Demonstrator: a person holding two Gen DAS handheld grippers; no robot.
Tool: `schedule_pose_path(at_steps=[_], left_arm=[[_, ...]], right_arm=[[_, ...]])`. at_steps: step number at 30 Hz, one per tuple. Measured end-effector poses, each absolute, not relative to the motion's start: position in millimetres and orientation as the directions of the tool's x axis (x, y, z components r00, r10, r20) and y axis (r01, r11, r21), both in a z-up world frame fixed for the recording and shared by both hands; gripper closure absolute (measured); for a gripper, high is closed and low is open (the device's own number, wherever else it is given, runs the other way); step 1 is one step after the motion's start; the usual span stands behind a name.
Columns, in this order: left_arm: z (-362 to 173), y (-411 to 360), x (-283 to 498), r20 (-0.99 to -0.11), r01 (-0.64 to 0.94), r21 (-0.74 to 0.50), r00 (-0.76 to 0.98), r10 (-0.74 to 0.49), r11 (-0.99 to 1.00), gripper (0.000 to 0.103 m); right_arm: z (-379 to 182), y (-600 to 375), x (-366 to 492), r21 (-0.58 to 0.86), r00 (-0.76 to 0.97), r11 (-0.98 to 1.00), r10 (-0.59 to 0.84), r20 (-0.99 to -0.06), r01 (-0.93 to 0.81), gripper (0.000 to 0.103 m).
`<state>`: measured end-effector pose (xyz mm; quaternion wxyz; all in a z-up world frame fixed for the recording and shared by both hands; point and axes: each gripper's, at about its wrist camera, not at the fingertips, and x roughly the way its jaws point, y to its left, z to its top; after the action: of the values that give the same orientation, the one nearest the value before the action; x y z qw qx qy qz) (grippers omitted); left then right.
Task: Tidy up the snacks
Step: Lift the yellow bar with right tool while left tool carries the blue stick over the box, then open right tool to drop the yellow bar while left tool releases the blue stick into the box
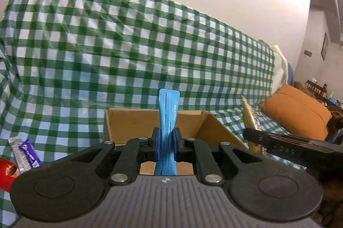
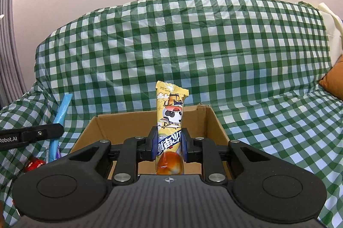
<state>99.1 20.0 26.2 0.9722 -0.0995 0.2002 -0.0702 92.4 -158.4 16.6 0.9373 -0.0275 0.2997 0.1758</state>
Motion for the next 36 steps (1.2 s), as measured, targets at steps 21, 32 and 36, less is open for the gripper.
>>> schedule_pose_path(at_steps=[21,32,36], left_arm=[[24.0,6.7,103.0,-0.369,0.149,-0.211,0.903,-0.22,0.966,0.091],[23.3,3.9,104.5,-0.37,0.163,-0.2,0.9,-0.229,0.966,0.091],[23.2,4.0,105.3,-0.37,0.165,-0.201,0.9,-0.231,0.966,0.091]], right_arm=[[16.4,-155.5,93.2,0.038,0.763,0.94,0.3,-0.572,-0.34,0.08],[15.7,-156.7,94.7,0.038,0.758,0.939,0.299,-0.579,-0.342,0.08],[15.2,-156.9,95.6,0.038,0.757,0.939,0.298,-0.581,-0.341,0.08]])
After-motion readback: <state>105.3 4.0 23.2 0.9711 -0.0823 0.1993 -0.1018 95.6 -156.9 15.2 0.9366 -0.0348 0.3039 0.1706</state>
